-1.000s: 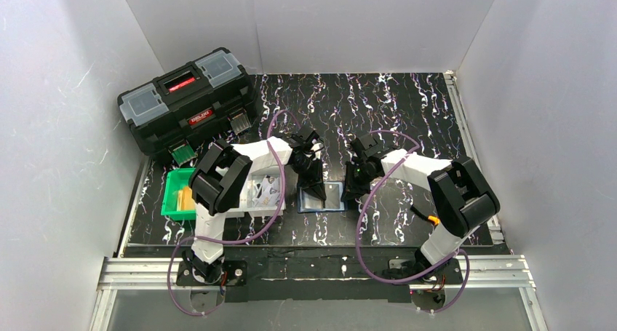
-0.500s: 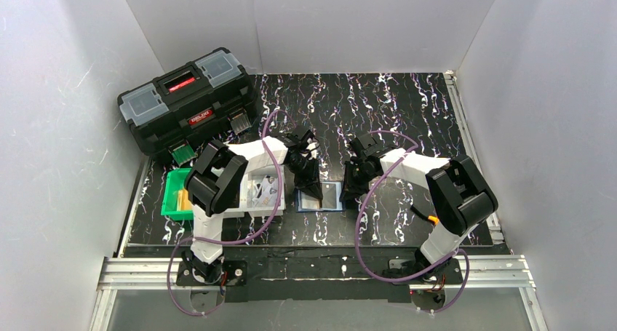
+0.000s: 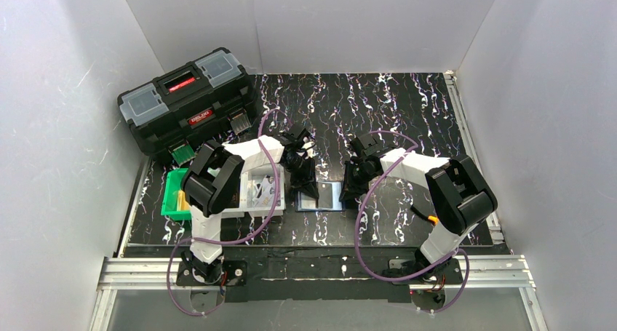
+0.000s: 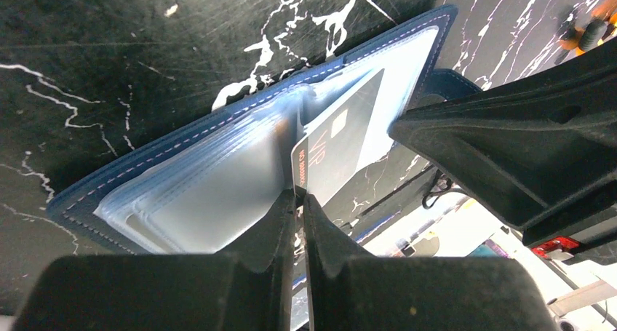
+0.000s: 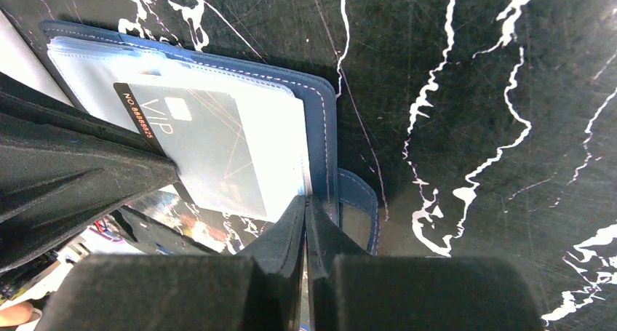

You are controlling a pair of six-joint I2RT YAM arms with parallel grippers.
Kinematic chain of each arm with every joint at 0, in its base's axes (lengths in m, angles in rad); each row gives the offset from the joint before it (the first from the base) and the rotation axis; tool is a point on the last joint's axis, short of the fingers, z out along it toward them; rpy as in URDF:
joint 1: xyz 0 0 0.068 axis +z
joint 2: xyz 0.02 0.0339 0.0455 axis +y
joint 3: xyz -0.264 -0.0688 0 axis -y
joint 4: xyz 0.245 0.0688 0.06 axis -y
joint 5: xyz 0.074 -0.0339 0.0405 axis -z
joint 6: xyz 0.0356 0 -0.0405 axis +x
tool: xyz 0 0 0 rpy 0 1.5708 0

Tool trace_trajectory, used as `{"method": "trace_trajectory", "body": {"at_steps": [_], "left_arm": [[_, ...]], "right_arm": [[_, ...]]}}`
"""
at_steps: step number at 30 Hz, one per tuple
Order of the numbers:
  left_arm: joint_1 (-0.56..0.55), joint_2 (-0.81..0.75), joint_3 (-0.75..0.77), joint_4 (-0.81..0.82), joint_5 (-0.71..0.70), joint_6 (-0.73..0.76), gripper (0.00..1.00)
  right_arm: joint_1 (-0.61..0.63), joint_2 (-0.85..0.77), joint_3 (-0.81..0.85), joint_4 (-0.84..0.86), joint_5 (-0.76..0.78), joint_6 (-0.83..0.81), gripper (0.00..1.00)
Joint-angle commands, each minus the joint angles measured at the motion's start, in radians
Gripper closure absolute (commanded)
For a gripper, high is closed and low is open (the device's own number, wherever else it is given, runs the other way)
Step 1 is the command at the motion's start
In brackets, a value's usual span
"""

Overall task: Take the credit cards out of the card holder
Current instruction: Remove the credit card from the card holder.

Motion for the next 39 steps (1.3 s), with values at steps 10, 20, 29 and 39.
{"method": "trace_trajectory", "body": {"at_steps": [10,20,29,39], "left_arm": [[0.016,-0.061,-0.019,-0.056,-0.027,0.044,0.91],[0.016,-0.056,-0.023,-0.02,0.007,0.027,0.84],[0.007,-0.045,-0.022,0.024,0.056,0.015,0.81],[-0.01,-0.012,0.003,0.037,0.06,-0.001,0.81]], "right_arm": [[-0.002,0.05,-0.011,-0.017,0.073,-0.022,0.93],[-0.002,0.056,-0.007,-0.016,0.069,-0.026,0.92],[-0.002,0.062,-0.003,-0.018,0.063,-0.03,0.93],[-0.002,0.076,0.014,-0.027,0.06,-0.036,0.93]]}}
